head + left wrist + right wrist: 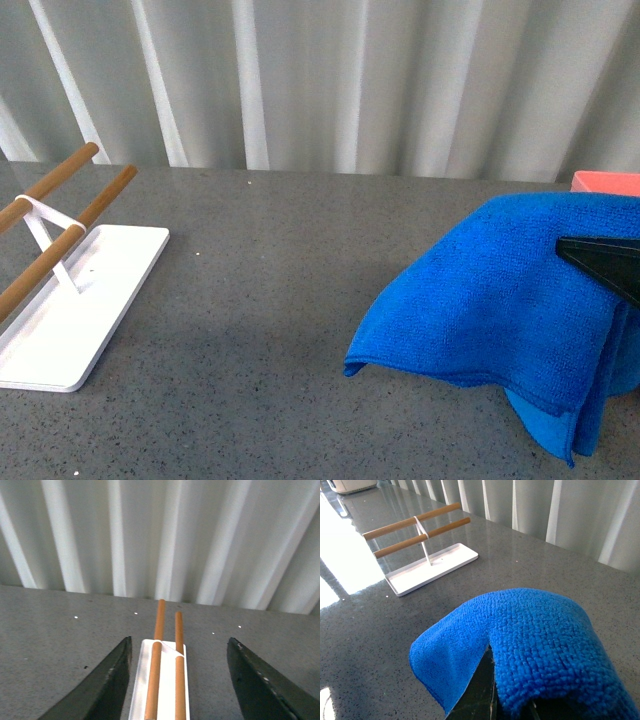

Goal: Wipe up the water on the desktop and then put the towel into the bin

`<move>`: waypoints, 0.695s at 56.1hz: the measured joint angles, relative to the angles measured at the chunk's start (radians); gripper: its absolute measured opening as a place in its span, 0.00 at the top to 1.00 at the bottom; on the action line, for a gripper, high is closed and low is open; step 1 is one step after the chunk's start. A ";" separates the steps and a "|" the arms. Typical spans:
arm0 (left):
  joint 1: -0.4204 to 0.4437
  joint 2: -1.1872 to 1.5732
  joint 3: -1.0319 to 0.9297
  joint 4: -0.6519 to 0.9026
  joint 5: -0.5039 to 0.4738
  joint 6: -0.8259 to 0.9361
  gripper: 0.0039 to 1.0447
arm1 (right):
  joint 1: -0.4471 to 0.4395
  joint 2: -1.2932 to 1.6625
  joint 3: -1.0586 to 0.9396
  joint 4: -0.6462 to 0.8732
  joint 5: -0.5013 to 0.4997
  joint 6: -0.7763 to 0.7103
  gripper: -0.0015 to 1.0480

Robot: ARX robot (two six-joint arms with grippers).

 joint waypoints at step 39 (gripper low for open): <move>-0.320 -0.426 -0.190 -0.205 -0.336 0.017 0.97 | 0.071 0.051 0.066 -0.073 0.192 -0.045 0.97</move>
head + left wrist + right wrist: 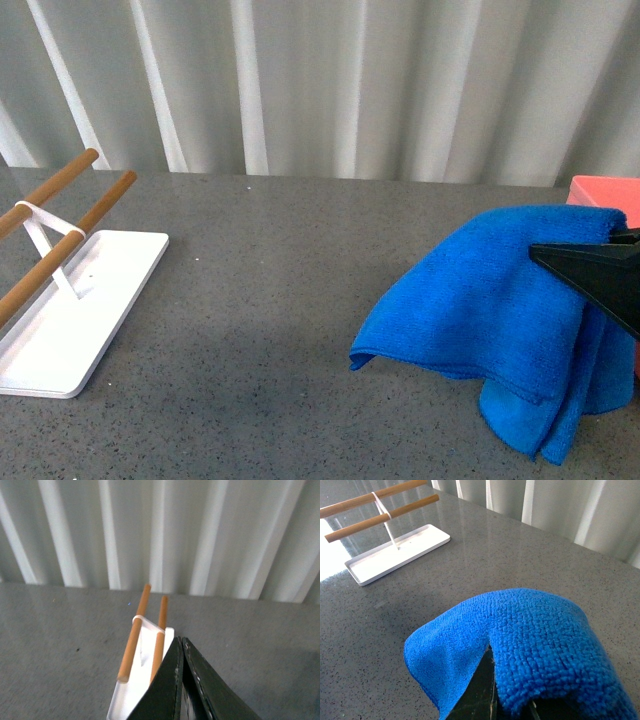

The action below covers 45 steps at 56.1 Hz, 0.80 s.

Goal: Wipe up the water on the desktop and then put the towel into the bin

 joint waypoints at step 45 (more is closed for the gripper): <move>-0.016 -0.318 0.000 -0.311 -0.003 0.000 0.97 | 0.059 0.045 0.277 -0.237 0.240 -0.018 0.97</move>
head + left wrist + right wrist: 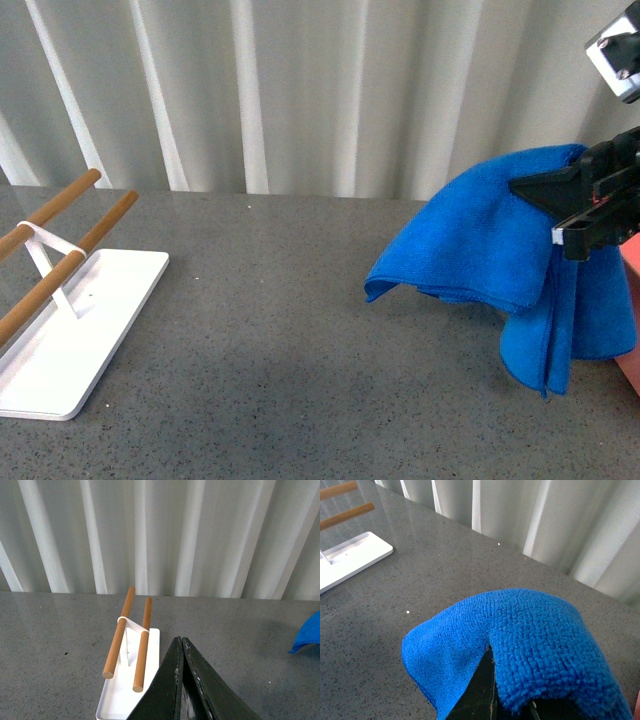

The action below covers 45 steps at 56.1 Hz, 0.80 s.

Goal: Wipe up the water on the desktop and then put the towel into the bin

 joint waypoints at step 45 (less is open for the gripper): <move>0.000 -0.189 0.000 -0.195 0.001 0.000 0.31 | 0.100 0.384 0.244 -0.282 0.279 0.302 0.97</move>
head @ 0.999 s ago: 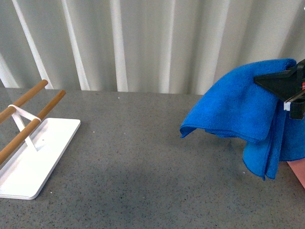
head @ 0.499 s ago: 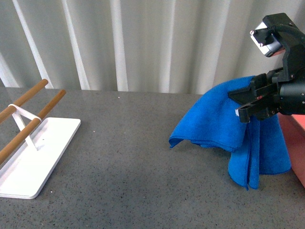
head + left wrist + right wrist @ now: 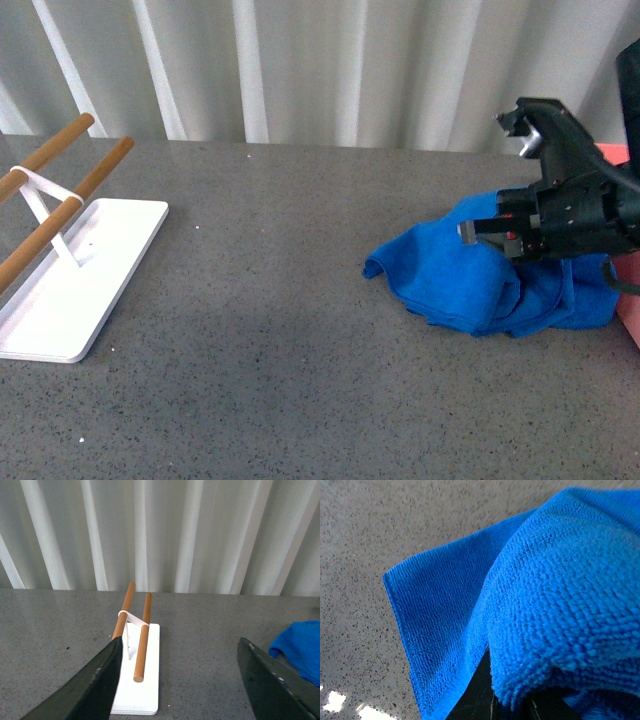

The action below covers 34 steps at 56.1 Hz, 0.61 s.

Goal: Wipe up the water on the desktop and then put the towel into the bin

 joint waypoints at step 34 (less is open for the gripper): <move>0.000 0.000 0.000 0.000 0.000 0.002 0.06 | -0.007 0.172 0.122 -0.039 -0.031 0.208 0.97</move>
